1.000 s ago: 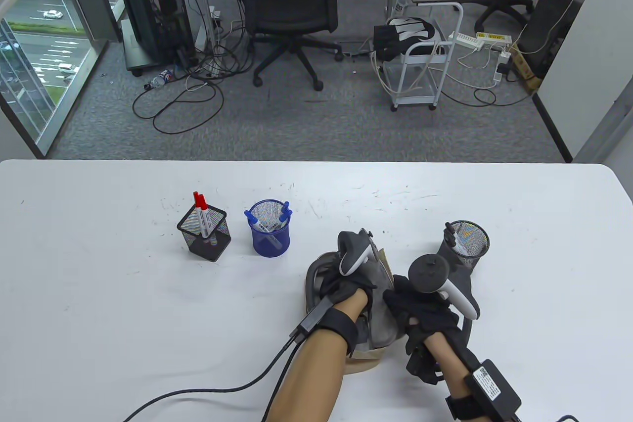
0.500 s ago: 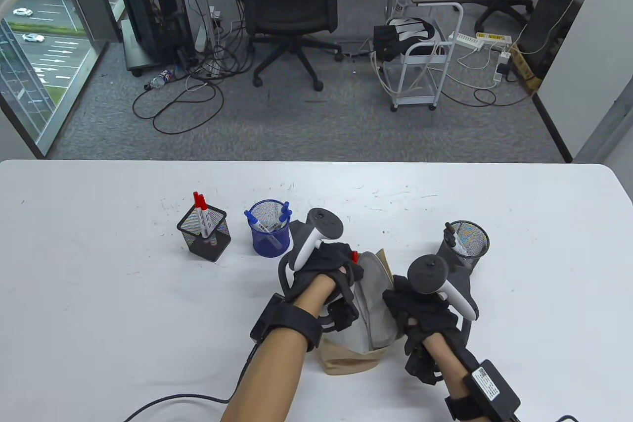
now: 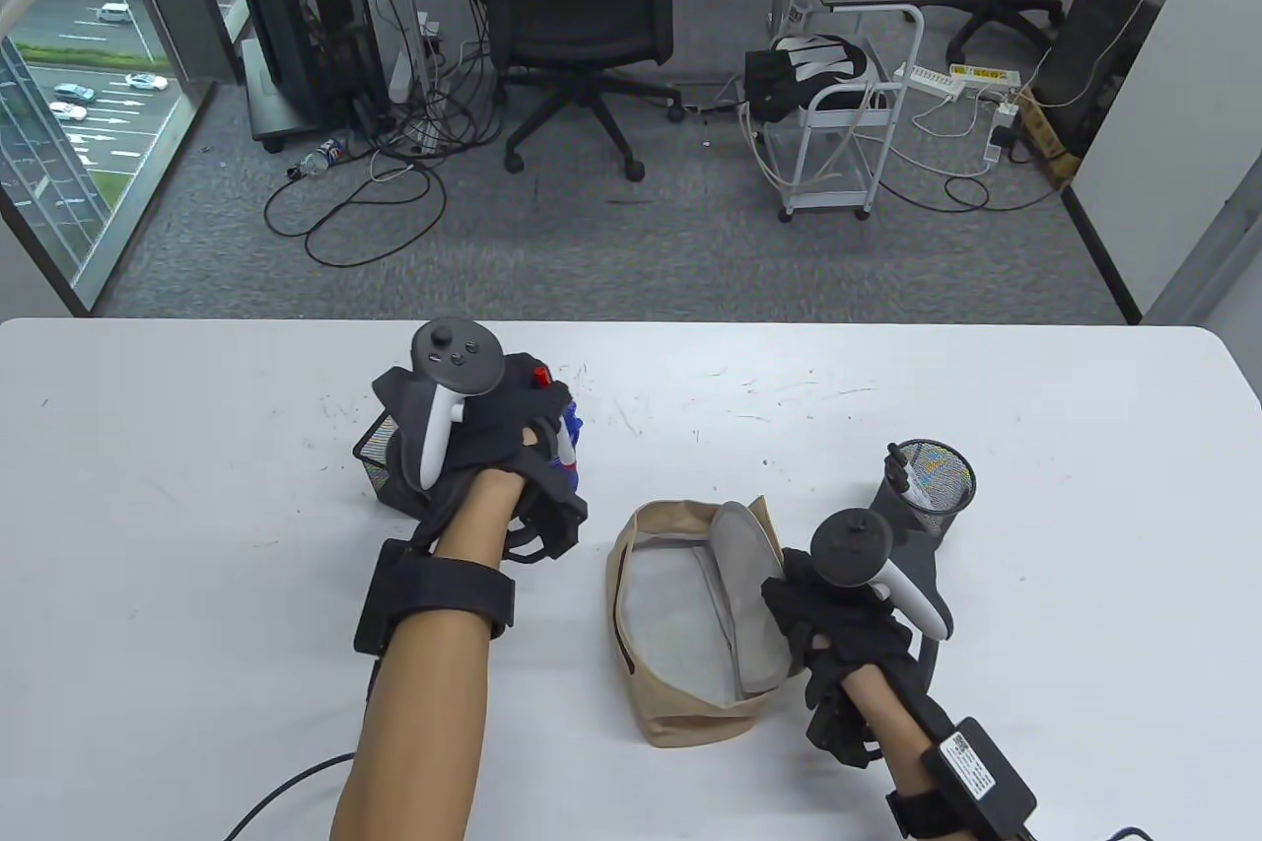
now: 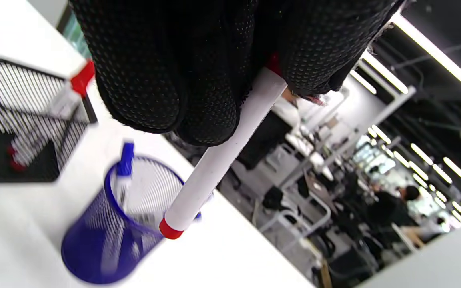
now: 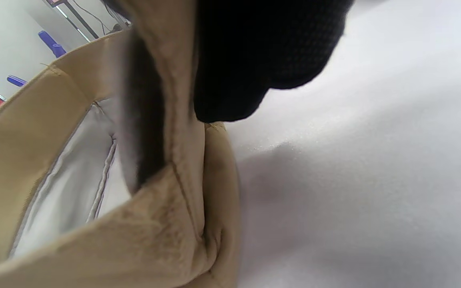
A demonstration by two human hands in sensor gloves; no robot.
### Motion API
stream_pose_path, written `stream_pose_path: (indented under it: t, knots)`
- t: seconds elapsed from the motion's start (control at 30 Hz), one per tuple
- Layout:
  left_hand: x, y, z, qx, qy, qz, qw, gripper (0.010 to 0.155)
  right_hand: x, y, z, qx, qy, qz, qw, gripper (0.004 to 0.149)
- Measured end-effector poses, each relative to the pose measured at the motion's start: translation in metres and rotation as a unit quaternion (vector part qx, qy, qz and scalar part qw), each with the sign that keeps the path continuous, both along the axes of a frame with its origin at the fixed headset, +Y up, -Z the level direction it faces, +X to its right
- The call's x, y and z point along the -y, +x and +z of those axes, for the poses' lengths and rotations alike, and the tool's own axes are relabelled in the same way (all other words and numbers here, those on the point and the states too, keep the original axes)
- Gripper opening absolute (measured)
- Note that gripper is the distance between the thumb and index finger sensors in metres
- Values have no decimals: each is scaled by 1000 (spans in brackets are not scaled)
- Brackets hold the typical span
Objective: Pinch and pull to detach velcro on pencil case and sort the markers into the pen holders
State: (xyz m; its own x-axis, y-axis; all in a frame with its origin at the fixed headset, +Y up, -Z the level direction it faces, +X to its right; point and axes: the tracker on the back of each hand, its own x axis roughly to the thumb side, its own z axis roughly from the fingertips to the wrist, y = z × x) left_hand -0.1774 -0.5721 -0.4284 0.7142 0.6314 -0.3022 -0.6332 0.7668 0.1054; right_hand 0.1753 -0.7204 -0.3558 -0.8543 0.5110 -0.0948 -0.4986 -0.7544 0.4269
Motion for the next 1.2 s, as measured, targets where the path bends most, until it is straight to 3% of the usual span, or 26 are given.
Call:
stream_pose_path:
  t: [0.4,1.0,1.2]
  knots:
    - [-17,-70,6,-65,24,0,998,51,0,0,0,0,-1,-2,1000,58]
    - [21,-39,-33,-38,-4,5,999,52,0,0,-1,0,-3,-3,1000,58]
    - [24,-52,-35,-79,-7,-25,997,52,0,0,-1,0,-3,-3,1000,58]
